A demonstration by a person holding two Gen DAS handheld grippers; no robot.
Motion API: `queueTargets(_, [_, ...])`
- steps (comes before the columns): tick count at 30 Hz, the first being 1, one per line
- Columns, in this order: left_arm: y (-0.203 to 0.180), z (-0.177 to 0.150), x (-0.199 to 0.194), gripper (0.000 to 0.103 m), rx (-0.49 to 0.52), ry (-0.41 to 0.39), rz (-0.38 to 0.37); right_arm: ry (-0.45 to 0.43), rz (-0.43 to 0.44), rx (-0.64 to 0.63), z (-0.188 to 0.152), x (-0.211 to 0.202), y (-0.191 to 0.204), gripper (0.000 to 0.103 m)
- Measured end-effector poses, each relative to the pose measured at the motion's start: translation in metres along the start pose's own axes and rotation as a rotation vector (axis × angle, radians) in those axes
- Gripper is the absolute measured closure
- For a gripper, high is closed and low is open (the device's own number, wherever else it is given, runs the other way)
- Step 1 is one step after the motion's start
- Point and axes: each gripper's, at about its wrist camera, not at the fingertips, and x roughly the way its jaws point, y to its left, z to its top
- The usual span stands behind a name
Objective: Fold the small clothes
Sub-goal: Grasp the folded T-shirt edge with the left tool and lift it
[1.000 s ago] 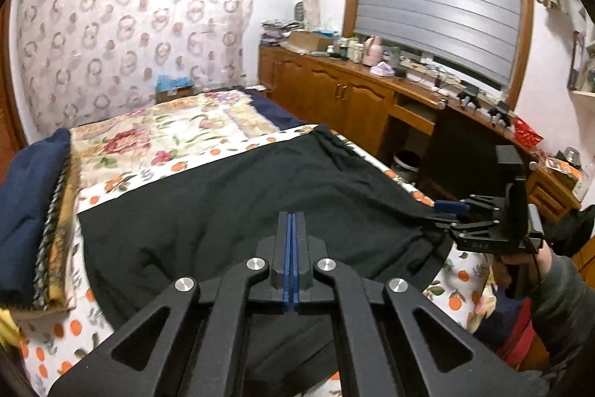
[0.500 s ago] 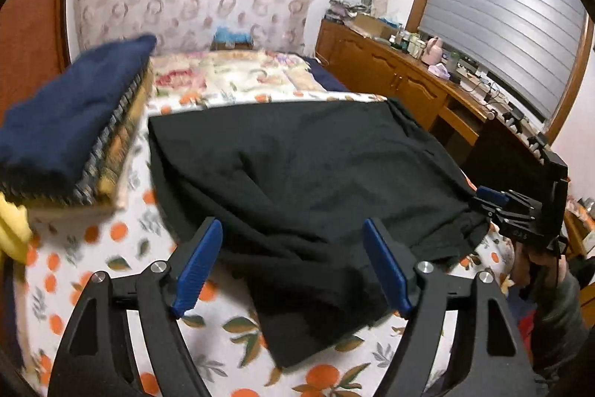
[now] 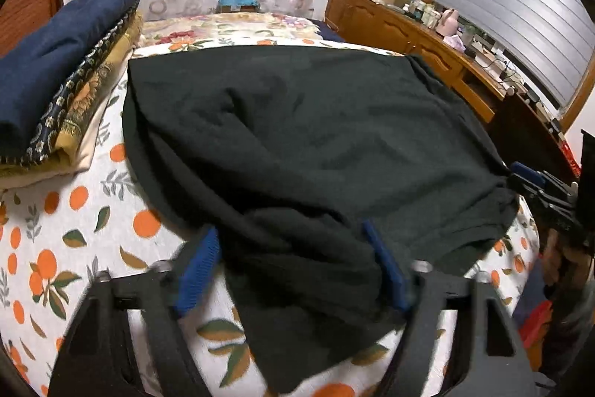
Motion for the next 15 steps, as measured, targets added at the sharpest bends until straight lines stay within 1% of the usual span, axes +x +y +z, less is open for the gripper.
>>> queueTargets(1, [0.000, 0.001, 0.000, 0.077, 0.006, -0.003, 0.020, 0.000, -0.002, -0.002, -0.001, -0.001, 0.000, 0.048])
queueTargets(2, [0.000, 0.003, -0.002, 0.082, 0.010, -0.016, 0.028, 0.000, -0.004, -0.003, -0.001, -0.002, 0.000, 0.048])
queueTargets(5, [-0.009, 0.012, -0.015, 0.086, 0.050, -0.063, 0.015, -0.006, -0.007, 0.001, -0.002, -0.004, -0.002, 0.048])
queueTargets(9, [-0.033, 0.039, -0.034, 0.086, 0.123, -0.128, -0.012, -0.021, -0.014, 0.019, -0.003, -0.010, -0.009, 0.048])
queueTargets(11, [-0.055, 0.056, -0.042, 0.086, 0.179, -0.162, -0.032, -0.031, -0.017, 0.030, -0.003, -0.015, -0.014, 0.048])
queueTargets(15, [-0.108, 0.088, -0.041, 0.086, 0.285, -0.186, -0.101, -0.056, -0.036, 0.038, -0.003, -0.030, -0.023, 0.048])
